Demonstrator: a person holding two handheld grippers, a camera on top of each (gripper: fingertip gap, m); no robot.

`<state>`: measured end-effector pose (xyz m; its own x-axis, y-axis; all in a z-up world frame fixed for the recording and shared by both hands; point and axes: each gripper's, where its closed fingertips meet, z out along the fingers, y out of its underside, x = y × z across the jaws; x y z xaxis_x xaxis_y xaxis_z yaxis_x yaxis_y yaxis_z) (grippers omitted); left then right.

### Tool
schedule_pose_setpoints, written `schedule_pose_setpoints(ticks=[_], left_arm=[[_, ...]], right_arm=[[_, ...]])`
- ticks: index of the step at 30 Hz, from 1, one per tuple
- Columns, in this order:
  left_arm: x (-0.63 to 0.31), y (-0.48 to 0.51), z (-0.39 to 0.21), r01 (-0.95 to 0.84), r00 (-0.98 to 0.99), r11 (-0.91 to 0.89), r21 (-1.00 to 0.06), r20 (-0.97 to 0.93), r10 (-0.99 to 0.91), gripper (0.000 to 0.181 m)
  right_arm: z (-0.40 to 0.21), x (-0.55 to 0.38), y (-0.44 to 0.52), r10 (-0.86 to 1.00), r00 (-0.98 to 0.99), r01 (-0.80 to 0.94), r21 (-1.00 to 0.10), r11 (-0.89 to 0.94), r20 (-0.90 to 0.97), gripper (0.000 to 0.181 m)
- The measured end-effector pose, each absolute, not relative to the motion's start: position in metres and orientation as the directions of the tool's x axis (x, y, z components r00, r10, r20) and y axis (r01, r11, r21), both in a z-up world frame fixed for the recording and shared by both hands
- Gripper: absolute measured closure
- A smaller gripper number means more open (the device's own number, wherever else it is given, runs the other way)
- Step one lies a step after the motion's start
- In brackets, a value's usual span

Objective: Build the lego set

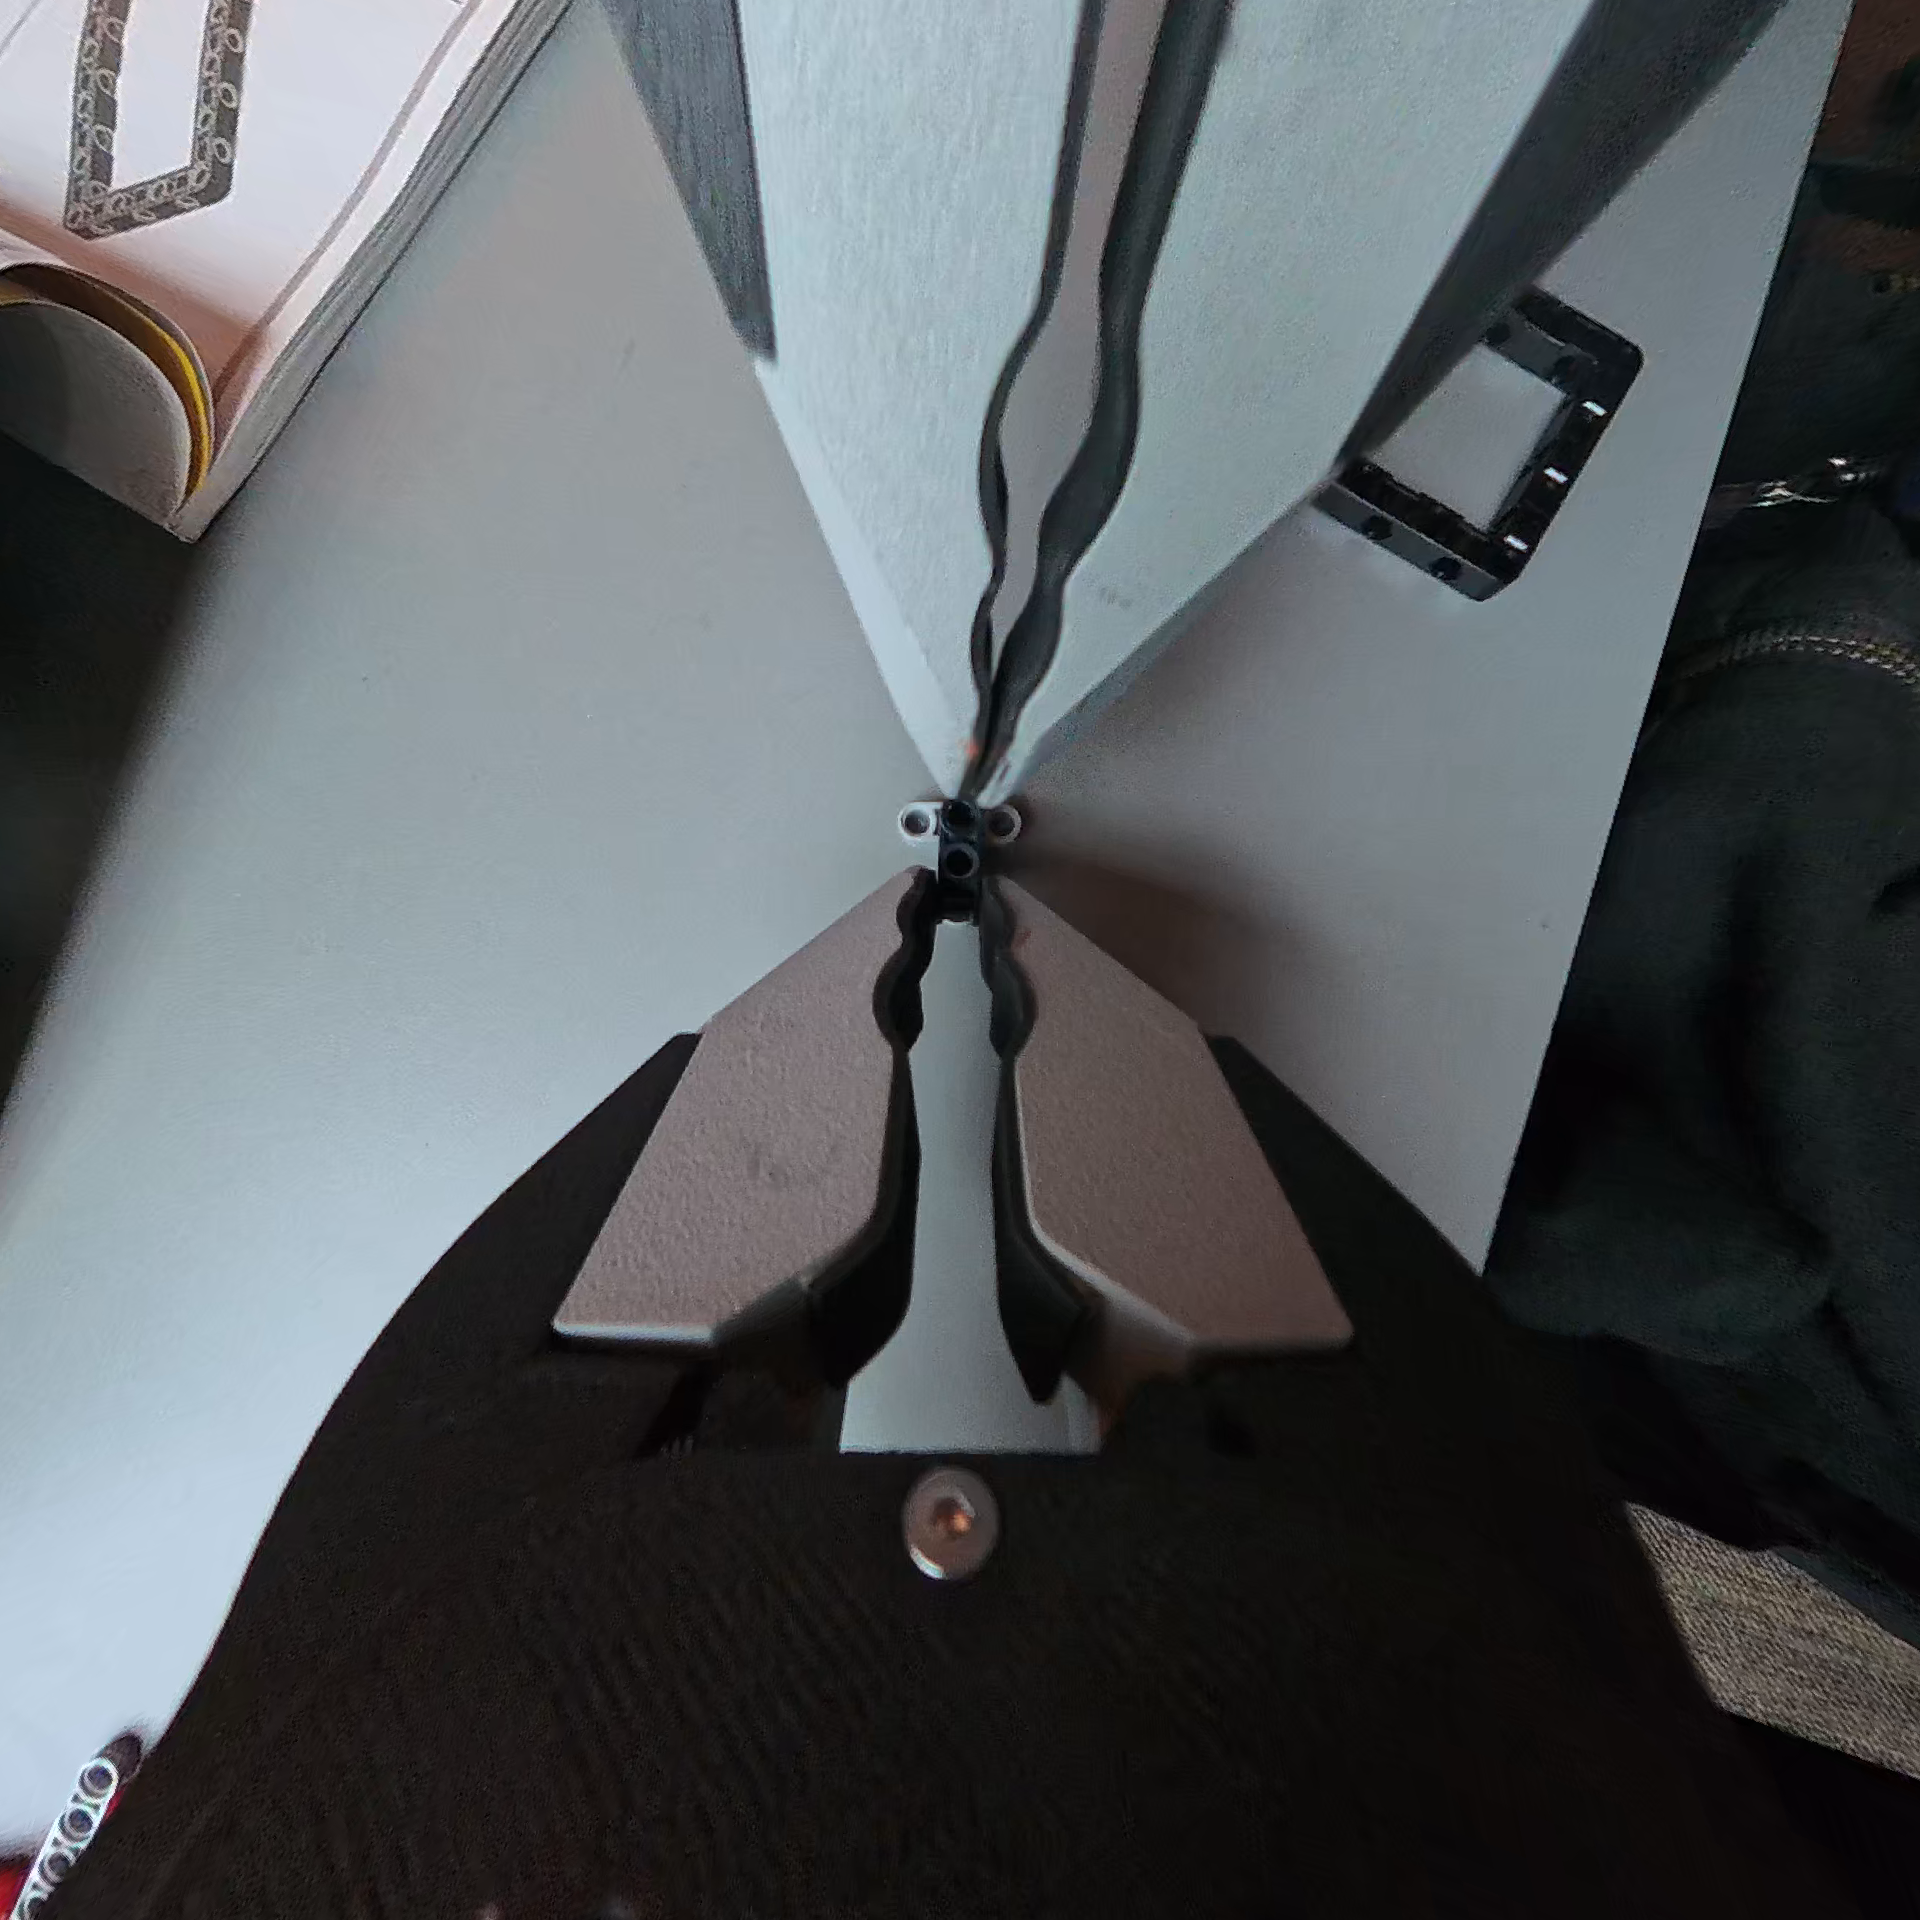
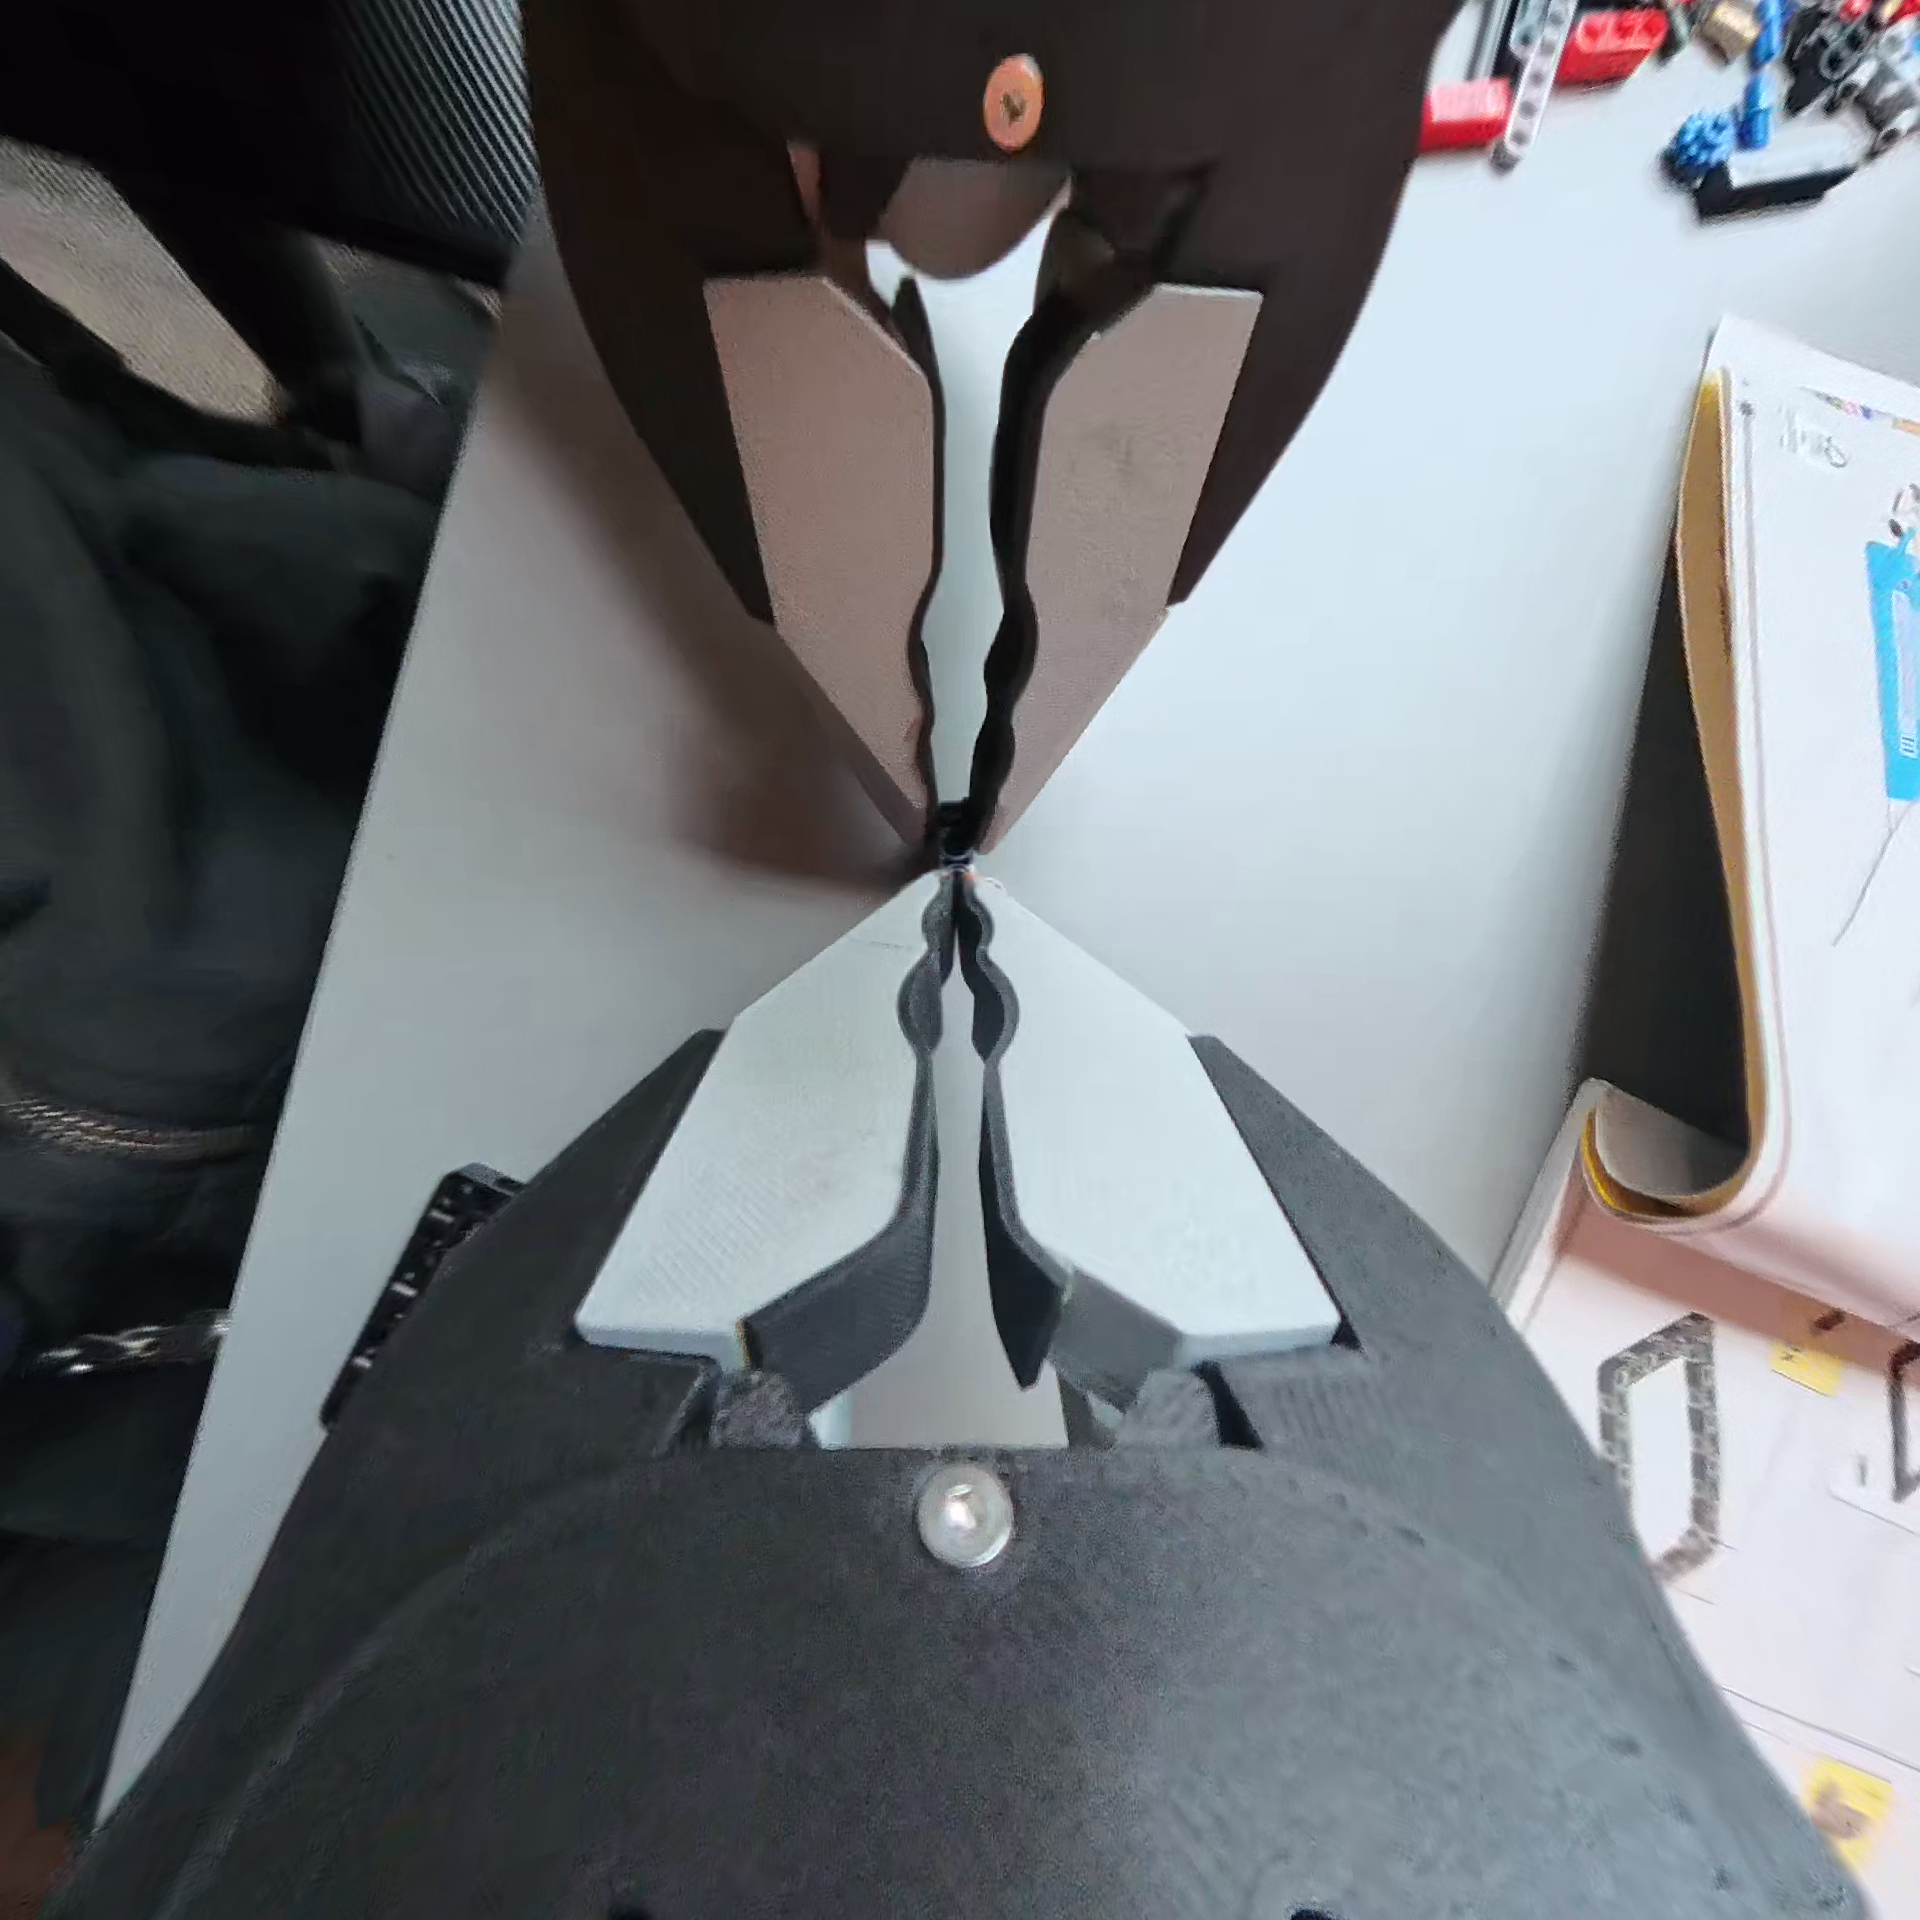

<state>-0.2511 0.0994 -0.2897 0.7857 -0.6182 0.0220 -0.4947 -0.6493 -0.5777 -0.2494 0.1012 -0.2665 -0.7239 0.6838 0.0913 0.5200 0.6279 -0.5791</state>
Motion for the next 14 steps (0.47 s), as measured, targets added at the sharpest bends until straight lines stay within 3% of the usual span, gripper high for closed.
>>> schedule_pose_setpoints(ticks=[1, 9, 14], left_arm=[[-0.2505, 0.0996, -0.2897, -0.494, 0.785, -0.649, -0.579, 0.023, -0.619, 0.175], [-0.2469, 0.0983, -0.2878, -0.465, 0.785, -0.651, -0.601, 0.061, -0.617, 0.175], [-0.2469, 0.0971, -0.2885, -0.448, 0.792, -0.651, -0.613, 0.065, -0.606, 0.175]], right_arm=[[-0.2719, -0.2495, 0.1018, 0.677, -0.728, 0.523, -0.550, 0.651, 0.109, 0.181], [-0.2756, -0.2492, 0.1016, 0.649, -0.747, 0.494, -0.532, 0.688, 0.146, 0.181], [-0.2766, -0.2508, 0.0993, 0.693, -0.713, 0.495, -0.619, 0.609, 0.111, 0.181]])
